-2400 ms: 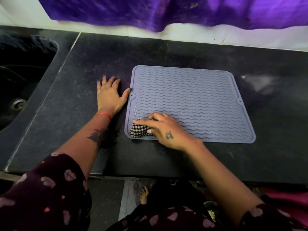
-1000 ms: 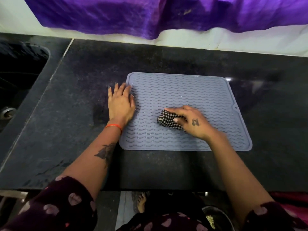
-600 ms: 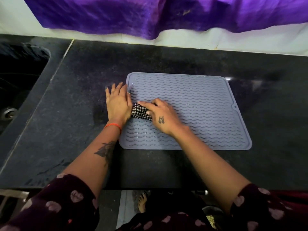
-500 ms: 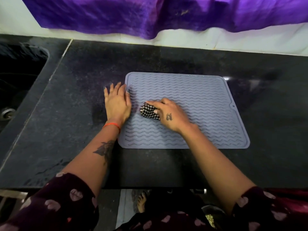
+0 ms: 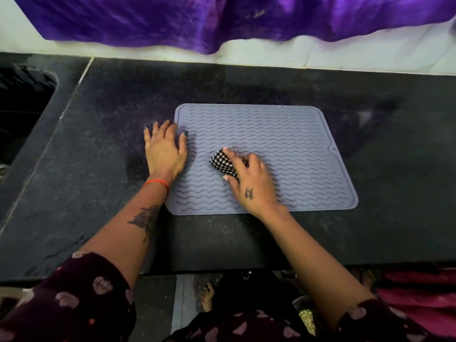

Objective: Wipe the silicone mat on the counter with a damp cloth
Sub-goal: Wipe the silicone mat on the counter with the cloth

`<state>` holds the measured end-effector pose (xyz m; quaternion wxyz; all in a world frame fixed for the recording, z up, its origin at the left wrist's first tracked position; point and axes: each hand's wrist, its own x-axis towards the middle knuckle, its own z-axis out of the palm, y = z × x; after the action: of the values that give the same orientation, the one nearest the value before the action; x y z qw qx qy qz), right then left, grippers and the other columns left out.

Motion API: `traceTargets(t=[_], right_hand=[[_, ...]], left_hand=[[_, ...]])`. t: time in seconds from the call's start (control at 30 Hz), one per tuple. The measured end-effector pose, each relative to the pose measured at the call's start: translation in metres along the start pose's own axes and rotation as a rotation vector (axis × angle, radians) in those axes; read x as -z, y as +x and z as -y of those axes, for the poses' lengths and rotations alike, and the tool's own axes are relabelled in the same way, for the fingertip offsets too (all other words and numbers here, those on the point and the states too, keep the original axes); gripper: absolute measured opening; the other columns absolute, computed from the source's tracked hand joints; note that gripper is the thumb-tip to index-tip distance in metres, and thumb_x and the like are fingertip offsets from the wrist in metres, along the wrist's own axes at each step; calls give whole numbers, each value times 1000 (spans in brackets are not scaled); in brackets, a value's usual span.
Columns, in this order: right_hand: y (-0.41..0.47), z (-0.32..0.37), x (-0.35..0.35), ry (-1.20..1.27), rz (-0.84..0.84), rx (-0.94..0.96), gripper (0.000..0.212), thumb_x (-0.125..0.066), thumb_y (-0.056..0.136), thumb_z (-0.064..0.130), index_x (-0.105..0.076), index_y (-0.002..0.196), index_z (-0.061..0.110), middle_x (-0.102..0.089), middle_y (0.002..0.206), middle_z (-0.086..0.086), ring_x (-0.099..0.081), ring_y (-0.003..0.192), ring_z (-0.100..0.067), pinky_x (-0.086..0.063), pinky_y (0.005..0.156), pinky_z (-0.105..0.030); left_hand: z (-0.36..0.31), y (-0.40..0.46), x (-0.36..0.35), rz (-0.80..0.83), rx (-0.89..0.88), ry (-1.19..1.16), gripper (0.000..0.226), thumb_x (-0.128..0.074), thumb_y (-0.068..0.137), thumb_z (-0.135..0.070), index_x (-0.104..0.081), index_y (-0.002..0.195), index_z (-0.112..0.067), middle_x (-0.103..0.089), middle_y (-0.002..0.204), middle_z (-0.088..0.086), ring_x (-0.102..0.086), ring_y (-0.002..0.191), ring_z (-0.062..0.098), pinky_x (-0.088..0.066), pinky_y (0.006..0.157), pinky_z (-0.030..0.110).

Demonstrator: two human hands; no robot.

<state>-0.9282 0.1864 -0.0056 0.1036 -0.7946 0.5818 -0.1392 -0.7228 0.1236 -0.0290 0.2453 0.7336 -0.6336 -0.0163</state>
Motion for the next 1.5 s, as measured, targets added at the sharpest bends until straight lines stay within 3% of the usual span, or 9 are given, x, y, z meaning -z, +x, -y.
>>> traceTargets(t=[0.17, 0.33, 0.43, 0.6, 0.83, 1.07, 1.17, 1.3, 1.5], right_hand=[[2, -22, 12, 27, -18, -33, 56, -49, 93, 32, -27, 144, 30, -44, 119, -12, -46, 105, -26, -39, 84, -33], [5, -21, 24, 77, -87, -228, 56, -49, 93, 30, -27, 144, 29, -40, 121, -11, -46, 106, -24, -39, 86, -32], [14, 10, 17, 152, -117, -153, 56, -47, 94, 29, -24, 145, 30, -39, 121, -11, -45, 98, -20, -41, 79, -28], [18, 40, -9, 66, -18, 15, 50, -46, 94, 29, -32, 141, 31, -40, 120, -12, -45, 104, -27, -44, 80, -37], [18, -13, 20, 16, 79, -137, 50, -48, 94, 31, -32, 141, 36, -49, 121, -8, -51, 105, -24, -45, 83, -34], [2, -31, 35, 361, -244, -423, 50, -50, 94, 30, -33, 140, 31, -48, 132, -6, -49, 114, -24, -37, 87, -32], [-6, -4, 21, 292, -176, -329, 54, -49, 93, 33, -27, 142, 35, -46, 123, -9, -51, 101, -24, -40, 82, -32], [-15, 12, -1, 114, -111, -107, 52, -47, 93, 30, -31, 143, 31, -43, 112, -13, -48, 95, -26, -48, 79, -41], [-17, -24, 17, 32, -101, -177, 51, -43, 95, 35, -29, 144, 31, -44, 118, -12, -50, 100, -26, -42, 77, -34]], left_hand=[[1, -1, 1, 2, -6, -6, 59, -29, 91, -43, -49, 131, -4, -44, 142, 15, -26, 138, 34, -1, 117, 44], [0, 1, -2, 0, -5, -16, 52, -35, 96, -39, -47, 133, -4, -42, 143, 15, -24, 139, 33, 0, 117, 44], [-2, 0, -2, -6, -2, -20, 52, -34, 97, -39, -47, 133, -4, -42, 143, 15, -24, 140, 32, 0, 117, 43], [2, -1, -2, -17, 9, -18, 52, -32, 97, -39, -48, 131, -4, -43, 142, 16, -25, 139, 33, 0, 116, 43], [4, -3, -1, -22, 10, -29, 55, -31, 95, -41, -49, 131, -4, -44, 141, 16, -26, 138, 34, -1, 117, 44], [-1, 1, -2, 14, -19, -6, 54, -34, 96, -39, -46, 134, -3, -42, 143, 16, -24, 139, 33, -2, 117, 45], [-1, 1, -2, 18, -29, 3, 60, -31, 93, -43, -46, 133, -2, -43, 142, 17, -25, 139, 34, -3, 117, 46], [0, -1, 0, 18, -46, 27, 63, -30, 91, -46, -48, 132, -2, -44, 141, 17, -26, 138, 35, -4, 117, 47], [1, -5, 0, 12, -69, 25, 60, -35, 92, -46, -48, 132, -3, -45, 140, 17, -26, 138, 35, -2, 117, 45]])
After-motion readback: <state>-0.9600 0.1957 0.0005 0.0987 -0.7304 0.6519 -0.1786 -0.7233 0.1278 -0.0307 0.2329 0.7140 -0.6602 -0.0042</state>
